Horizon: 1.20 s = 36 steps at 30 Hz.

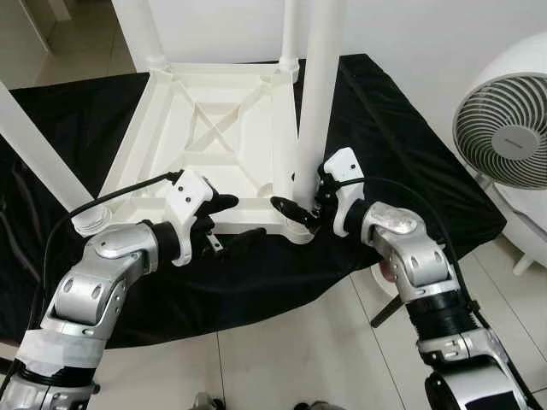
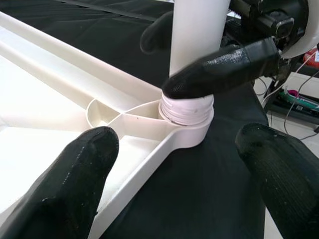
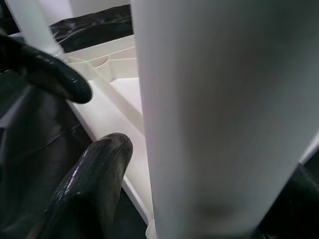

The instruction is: Building children table

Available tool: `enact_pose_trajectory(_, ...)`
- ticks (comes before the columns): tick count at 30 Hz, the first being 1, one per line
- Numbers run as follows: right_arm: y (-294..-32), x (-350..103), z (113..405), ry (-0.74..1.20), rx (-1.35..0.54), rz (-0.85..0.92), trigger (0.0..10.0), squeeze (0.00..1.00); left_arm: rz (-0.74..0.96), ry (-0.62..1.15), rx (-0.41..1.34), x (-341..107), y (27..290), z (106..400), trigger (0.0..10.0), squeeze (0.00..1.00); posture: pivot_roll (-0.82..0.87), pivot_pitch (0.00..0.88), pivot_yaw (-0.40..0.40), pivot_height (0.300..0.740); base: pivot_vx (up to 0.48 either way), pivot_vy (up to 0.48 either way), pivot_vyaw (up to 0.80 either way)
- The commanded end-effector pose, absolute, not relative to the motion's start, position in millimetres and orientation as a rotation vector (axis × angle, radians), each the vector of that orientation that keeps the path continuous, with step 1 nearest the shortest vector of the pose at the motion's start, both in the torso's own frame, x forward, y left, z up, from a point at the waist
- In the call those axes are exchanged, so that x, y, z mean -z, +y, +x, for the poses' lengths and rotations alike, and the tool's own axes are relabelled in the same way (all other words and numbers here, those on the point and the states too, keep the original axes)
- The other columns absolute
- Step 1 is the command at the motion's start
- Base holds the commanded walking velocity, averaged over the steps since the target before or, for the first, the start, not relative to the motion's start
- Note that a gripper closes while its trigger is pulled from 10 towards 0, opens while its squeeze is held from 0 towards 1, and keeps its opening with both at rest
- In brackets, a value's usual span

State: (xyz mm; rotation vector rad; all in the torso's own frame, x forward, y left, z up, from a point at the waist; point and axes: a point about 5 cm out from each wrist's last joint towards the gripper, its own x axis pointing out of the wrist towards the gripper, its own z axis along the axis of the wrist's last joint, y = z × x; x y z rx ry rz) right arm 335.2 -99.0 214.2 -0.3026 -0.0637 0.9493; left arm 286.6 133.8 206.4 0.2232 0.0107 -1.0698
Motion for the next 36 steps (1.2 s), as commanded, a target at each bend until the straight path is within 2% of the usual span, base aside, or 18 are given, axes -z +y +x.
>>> enact_pose_trajectory(1,-91.1,-207.1,333.7,-0.036,-1.033,-0.306,10.0,0.0,0.231,0.005,1.016,-207.7,139.1,285.4,10.0,0.0,-0.04,0.128,0.042,0.74,0.0,0.0,0.0)
enact_pose_trajectory(2,-91.1,-207.1,333.7,-0.036,-1.033,-0.306,10.0,0.0,0.231,0.005,1.016,-207.7,139.1,285.4,10.0,0.0,-0.04,0.128,0.042,0.74,0.0,0.0,0.0)
enact_pose_trajectory(3,-90.5,-206.0,334.1,-0.03,-1.034,-0.292,0.0,0.0,0.23,0.006,1.015,-207.7,139.6,285.0,10.0,0.0,-0.04,0.128,0.042,0.74,0.0,0.0,0.0)
enact_pose_trajectory(7,-88.3,-203.7,335.3,-0.025,-0.991,-0.262,0.0,0.0,0.227,0.008,1.013,-207.2,140.3,284.6,10.0,0.0,-0.04,0.129,0.041,0.74,0.0,0.0,0.0)
enact_pose_trajectory(9,-88.9,-197.6,340.9,0.0,-0.835,-0.267,0.0,0.0,0.226,0.008,1.015,-207.1,139.8,284.2,10.0,0.0,-0.04,0.129,0.039,0.74,0.0,0.0,0.0)
enact_pose_trajectory(11,-89.5,-196.0,342.4,0.007,-0.799,-0.27,0.0,0.0,0.226,0.008,1.015,-207.1,139.7,284.1,10.0,0.0,-0.04,0.129,0.039,0.74,0.0,0.0,0.0)
enact_pose_trajectory(15,-99.9,-185.2,339.3,0.034,-0.332,-0.194,0.0,0.0,0.222,0.008,1.01,-206.0,139.9,283.5,10.0,0.0,-0.05,0.125,0.041,0.74,0.0,0.0,0.0)
enact_pose_trajectory(16,-99.9,-185.2,339.3,0.034,-0.332,-0.194,0.0,0.0,0.222,0.008,1.01,-206.0,139.9,283.5,10.0,0.0,-0.05,0.125,0.041,0.74,0.0,0.0,0.0)
enact_pose_trajectory(17,-105.4,-183.7,336.8,0.039,-0.187,-0.183,0.0,0.0,0.22,0.007,1.009,-205.9,139.7,284.1,10.0,0.0,-0.05,0.124,0.043,0.74,0.0,0.0,0.0)
enact_pose_trajectory(18,-105.4,-183.7,336.8,0.039,-0.187,-0.183,0.0,0.0,0.22,0.007,1.009,-205.9,139.7,284.1,10.0,0.0,-0.05,0.124,0.043,0.74,0.0,0.0,0.0)
enact_pose_trajectory(20,-108.6,-183.0,328.8,0.026,0.003,-0.145,0.0,0.0,0.218,0.008,1.012,-205.5,138.7,284.9,10.0,0.0,-0.06,0.123,0.047,0.74,0.0,0.0,0.0)
enact_pose_trajectory(23,-106.0,-182.2,323.5,0.027,0.107,-0.067,0.0,0.0,0.216,0.007,1.018,-205.5,137.2,284.9,10.0,0.0,-0.06,0.125,0.052,0.74,0.0,0.0,0.0)
enact_pose_trajectory(29,-100.9,-183.5,323.9,0.027,0.126,-0.045,0.0,0.0,0.217,0.007,1.021,-205.5,136.7,284.9,10.0,0.0,-0.06,0.125,0.052,0.74,0.0,0.0,0.0)
enact_pose_trajectory(30,-90.8,-186.6,325.7,0.01,0.044,-0.046,10.0,0.0,0.217,0.008,1.02,-205.4,137.0,284.5,10.0,0.0,-0.05,0.125,0.049,0.74,0.0,0.0,0.0)
enact_pose_trajectory(32,-78.7,-193.2,325.9,-0.032,-0.08,-0.06,10.0,0.0,0.216,0.01,1.018,-205.2,137.8,283.9,10.0,0.0,-0.05,0.125,0.049,0.74,0.0,0.0,0.0)
enact_pose_trajectory(36,-75.2,-195.5,325.4,-0.045,-0.124,-0.077,10.0,0.0,0.215,0.011,1.016,-205.0,138.1,283.8,10.0,0.0,-0.05,0.125,0.049,0.74,0.0,0.0,0.0)
